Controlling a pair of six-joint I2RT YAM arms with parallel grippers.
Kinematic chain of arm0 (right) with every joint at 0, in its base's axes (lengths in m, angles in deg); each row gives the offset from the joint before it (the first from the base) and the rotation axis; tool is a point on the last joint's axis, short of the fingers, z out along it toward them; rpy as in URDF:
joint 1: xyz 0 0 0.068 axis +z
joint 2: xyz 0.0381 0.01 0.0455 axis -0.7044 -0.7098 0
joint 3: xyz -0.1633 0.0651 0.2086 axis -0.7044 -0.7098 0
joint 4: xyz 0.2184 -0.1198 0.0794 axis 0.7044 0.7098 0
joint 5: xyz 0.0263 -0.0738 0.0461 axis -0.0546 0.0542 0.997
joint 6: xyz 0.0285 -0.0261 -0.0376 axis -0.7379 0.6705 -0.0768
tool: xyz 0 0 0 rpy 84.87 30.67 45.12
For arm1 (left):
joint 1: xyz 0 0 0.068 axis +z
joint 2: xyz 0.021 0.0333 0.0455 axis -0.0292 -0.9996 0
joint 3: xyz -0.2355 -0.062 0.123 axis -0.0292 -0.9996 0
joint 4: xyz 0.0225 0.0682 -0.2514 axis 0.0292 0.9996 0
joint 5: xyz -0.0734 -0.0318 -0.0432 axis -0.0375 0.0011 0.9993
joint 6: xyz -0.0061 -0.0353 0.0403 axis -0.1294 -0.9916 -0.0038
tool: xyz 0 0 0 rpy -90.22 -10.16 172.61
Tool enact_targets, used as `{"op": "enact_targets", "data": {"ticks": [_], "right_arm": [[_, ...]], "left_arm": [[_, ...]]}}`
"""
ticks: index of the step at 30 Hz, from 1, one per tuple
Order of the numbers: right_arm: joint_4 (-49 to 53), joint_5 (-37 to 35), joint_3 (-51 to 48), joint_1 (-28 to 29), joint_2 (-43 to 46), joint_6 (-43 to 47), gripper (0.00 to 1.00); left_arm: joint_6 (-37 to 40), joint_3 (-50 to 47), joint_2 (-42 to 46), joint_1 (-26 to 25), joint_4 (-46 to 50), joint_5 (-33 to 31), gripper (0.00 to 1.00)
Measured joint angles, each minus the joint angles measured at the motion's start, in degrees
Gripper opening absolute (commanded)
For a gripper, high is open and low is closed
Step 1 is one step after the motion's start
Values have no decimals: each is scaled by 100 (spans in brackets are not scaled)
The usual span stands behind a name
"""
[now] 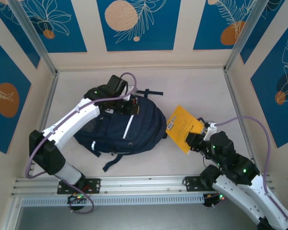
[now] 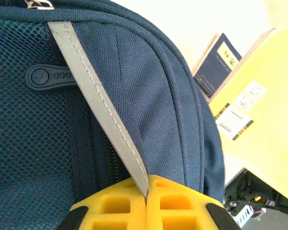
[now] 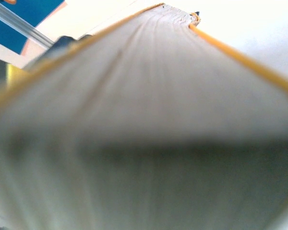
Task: Pack the student bag
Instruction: Open the student bag at the center of the table.
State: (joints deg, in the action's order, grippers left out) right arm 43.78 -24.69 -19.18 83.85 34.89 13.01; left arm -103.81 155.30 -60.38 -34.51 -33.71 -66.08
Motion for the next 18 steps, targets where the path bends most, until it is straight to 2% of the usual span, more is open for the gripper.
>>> {"op": "enact_targets", "data": {"ticks": [5, 8, 15, 18], "right_arm": [[413, -483, 280, -7, -101, 2, 0], [387, -525, 415, -11, -72, 39, 0], [-535, 439, 92, -11, -127, -269, 0], [-1252, 992, -411, -44, -367, -839, 0]], "left_arm": [[68, 39, 109, 74, 125, 92, 0], [61, 83, 136, 98, 142, 186, 0], [-101, 94, 160, 127, 94, 704, 0], [-157, 92, 160, 118, 39, 927, 8]]}}
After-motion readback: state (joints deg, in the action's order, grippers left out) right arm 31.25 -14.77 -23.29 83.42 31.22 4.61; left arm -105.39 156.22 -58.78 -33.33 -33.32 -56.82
